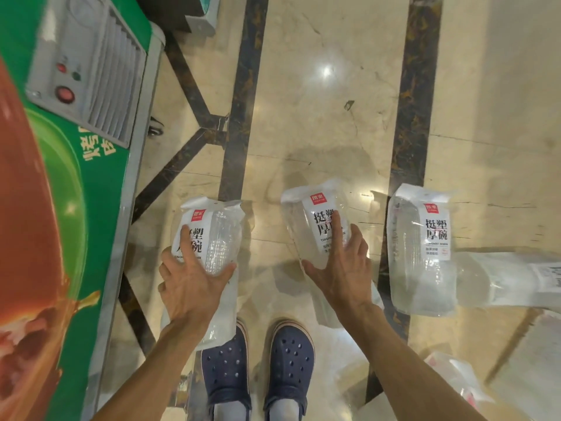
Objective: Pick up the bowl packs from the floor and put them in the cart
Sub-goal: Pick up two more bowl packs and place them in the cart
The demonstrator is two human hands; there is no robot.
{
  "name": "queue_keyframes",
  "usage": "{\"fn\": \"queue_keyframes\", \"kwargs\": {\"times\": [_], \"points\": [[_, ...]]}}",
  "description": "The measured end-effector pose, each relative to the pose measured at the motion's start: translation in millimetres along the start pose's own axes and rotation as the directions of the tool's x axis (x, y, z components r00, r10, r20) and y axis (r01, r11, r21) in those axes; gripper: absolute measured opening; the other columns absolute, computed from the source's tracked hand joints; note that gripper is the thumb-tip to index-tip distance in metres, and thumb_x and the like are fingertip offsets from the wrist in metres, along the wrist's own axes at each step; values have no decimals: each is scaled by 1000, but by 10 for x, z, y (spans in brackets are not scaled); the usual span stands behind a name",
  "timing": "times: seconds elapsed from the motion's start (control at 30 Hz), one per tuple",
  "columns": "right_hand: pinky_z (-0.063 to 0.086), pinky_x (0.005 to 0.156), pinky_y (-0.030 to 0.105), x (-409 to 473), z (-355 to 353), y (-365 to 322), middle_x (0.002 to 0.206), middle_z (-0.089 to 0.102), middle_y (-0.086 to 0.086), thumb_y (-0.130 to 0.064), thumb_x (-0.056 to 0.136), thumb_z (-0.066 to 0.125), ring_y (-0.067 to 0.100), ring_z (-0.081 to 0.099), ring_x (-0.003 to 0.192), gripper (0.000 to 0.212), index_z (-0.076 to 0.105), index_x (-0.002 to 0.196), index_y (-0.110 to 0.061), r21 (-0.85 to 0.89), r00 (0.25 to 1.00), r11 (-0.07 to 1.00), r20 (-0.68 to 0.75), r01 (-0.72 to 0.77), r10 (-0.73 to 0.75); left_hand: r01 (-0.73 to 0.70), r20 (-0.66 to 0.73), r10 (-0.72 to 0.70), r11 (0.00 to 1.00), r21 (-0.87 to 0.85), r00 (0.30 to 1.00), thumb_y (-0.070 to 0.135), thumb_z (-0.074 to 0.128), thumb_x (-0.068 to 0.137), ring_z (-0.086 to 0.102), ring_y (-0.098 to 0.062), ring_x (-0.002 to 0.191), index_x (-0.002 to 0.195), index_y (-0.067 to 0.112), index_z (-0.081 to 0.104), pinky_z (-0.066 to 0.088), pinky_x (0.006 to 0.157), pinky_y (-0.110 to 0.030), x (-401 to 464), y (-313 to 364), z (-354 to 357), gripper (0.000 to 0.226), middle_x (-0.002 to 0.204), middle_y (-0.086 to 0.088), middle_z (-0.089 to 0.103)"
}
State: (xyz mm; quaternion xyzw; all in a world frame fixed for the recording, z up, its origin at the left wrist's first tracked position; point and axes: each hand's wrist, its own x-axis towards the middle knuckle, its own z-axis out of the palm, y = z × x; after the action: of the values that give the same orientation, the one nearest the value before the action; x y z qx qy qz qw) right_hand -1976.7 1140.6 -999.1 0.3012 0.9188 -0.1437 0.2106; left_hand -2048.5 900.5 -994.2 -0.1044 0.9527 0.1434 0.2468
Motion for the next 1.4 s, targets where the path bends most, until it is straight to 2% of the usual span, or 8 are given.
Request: {"fn": "queue_keyframes", "kwargs": {"times": [0.23, 0.3, 0.43, 0.63, 0.77, 0.97, 1.23, 1.4], "points": [[46, 106, 55, -465, -1162, -66, 162, 18, 17, -66, 77, 77, 40, 33, 145, 124, -9, 162, -35, 70, 999, 997, -18, 30, -28, -124, 45, 126, 992, -34, 991, 70, 79, 66, 41, -38, 120, 157, 38, 1, 49, 95, -60, -405, 596, -982, 125, 134, -14, 33], [47, 106, 55, -799, -2025, -4, 167, 13, 15, -67, 75, 78, 40, 30, 148, 127, -10, 161, -35, 95, 997, 995, -74, -12, 19, -204, 63, 206, 978, -29, 977, 73, 77, 67, 44, -38, 118, 158, 39, -1, 50, 91, -58, -731, 1082, -1641, 124, 132, -14, 33], [47, 107, 54, -1381, -2942, 153, 163, 23, 16, -70, 75, 74, 39, 36, 144, 124, -9, 160, -37, 141, 994, 988, -90, -55, 68, -281, 121, 280, 960, -9, 952, 77, 71, 68, 43, -39, 127, 157, 40, -6, 48, 97, -58, -1264, 1526, -2389, 123, 141, -14, 28], [42, 112, 46, -2897, -4784, 606, 165, 18, 11, -73, 79, 66, 34, 29, 149, 120, -17, 160, -42, 203, 947, 955, -194, -215, 254, -559, 228, 538, 828, 39, 812, 79, 65, 72, 37, -31, 136, 159, 38, -10, 43, 104, -46, -2652, 2508, -3753, 122, 149, -12, 28], [52, 98, 45, -4356, -5639, 929, 153, 31, 2, -80, 66, 59, 31, 46, 132, 120, -6, 160, -43, 348, 816, 860, -318, -373, 483, -785, 307, 742, 619, 27, 596, 80, 64, 72, 39, -30, 132, 159, 37, -6, 44, 98, -44, -3847, 3076, -4495, 120, 147, -8, 27], [52, 99, 42, -6405, -6028, 1379, 155, 28, -2, -87, 59, 45, 24, 41, 134, 124, 0, 162, -36, 504, 583, 658, -325, -559, 745, -972, 420, 880, 232, 24, 220, 81, 64, 68, 42, -30, 130, 157, 41, -10, 47, 100, -45, -5605, 3512, -4778, 123, 143, -6, 28], [51, 100, 42, -9151, -5406, 1607, 157, 26, -1, -77, 68, 57, 26, 40, 135, 119, -5, 162, -37, 699, 132, 234, -198, -676, 971, -957, 575, 765, -248, -153, -291, 84, 64, 62, 44, -29, 129, 157, 44, -8, 46, 99, -45, -8166, 3023, -4394, 126, 139, -2, 28], [48, 102, 40, -10919, -4642, 1526, 157, 25, 1, -77, 72, 59, 30, 40, 135, 120, -8, 163, -36, 723, -104, 26, -134, -690, 985, -841, 626, 576, -463, -280, -526, 88, 60, 61, 42, -33, 135, 156, 44, -11, 46, 102, -49, -9773, 2159, -3971, 126, 144, -6, 28]]}}
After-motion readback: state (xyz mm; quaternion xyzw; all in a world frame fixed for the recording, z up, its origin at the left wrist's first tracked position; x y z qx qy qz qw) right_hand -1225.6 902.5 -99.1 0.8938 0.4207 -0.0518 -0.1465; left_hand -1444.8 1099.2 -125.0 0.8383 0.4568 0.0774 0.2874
